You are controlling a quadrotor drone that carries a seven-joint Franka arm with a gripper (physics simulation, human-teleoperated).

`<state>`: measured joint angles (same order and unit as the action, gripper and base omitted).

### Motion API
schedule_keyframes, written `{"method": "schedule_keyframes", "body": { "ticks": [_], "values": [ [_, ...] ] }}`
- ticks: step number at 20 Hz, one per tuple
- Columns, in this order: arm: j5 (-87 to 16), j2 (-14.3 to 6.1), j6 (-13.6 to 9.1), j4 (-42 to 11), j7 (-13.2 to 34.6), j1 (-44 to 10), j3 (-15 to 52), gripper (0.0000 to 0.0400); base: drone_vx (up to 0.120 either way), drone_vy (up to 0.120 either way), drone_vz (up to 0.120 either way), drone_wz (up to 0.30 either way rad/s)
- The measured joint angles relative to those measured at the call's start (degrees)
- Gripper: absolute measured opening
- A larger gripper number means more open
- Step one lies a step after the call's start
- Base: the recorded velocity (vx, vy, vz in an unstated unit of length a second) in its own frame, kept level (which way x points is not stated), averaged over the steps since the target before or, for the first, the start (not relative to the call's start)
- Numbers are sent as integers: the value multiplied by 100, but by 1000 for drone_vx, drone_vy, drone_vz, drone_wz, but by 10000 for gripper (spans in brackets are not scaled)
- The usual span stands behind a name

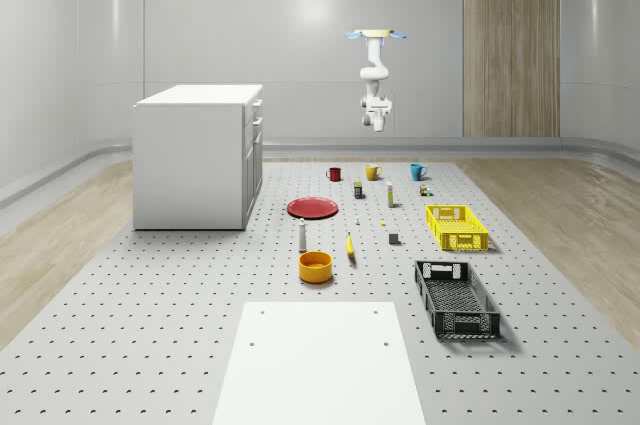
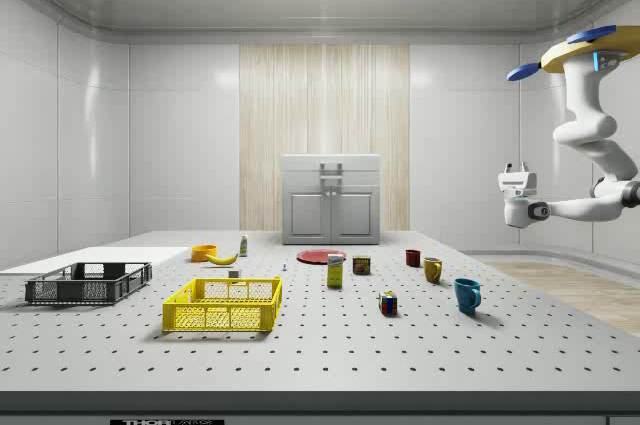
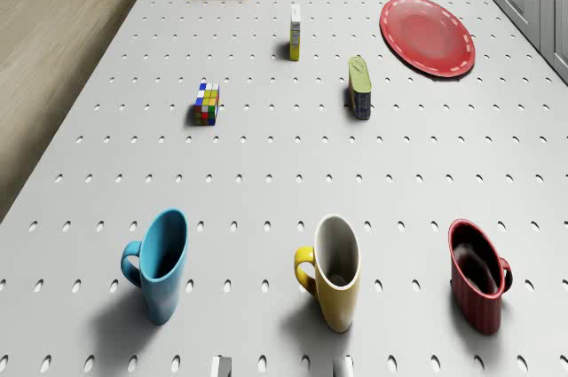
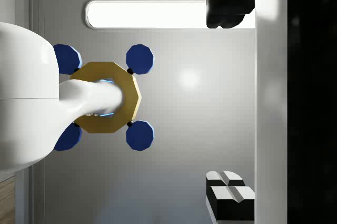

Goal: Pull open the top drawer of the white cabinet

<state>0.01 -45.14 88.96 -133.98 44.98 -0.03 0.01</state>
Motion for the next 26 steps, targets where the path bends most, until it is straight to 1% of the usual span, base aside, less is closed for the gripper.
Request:
{"method": "schedule_keyframes", "body": {
  "ticks": [2, 4, 9, 13, 18, 19, 21, 23, 26],
  "values": [
    [2, 20, -210, 239, -4, -6, 3, 350, 0, 0, 0, 0],
    [4, 72, -395, 485, -7, -11, 6, 332, 0, 0, 0, 0],
    [8, 269, -773, 1083, -11, -21, 12, 313, 0, 0, 0, 0],
    [10, 396, -964, 1419, -13, -27, 15, 308, 0, 0, 0, 0],
    [77, 472, -1070, 1621, -19, -25, -20, 306, 0, 0, 0, 0],
    [619, 482, -1087, 1623, -89, 35, -354, 307, 0, 0, 0, 0],
    [1970, 478, -1115, 1436, -311, 217, -1231, 311, 0, 0, 0, 0],
    [3113, 448, -1130, 1105, -500, 420, -1974, 312, 20, -60, 0, 0],
    [4336, 373, -1123, 586, -711, 718, -2770, 311, 120, -120, 27, 0]
  ]
}}
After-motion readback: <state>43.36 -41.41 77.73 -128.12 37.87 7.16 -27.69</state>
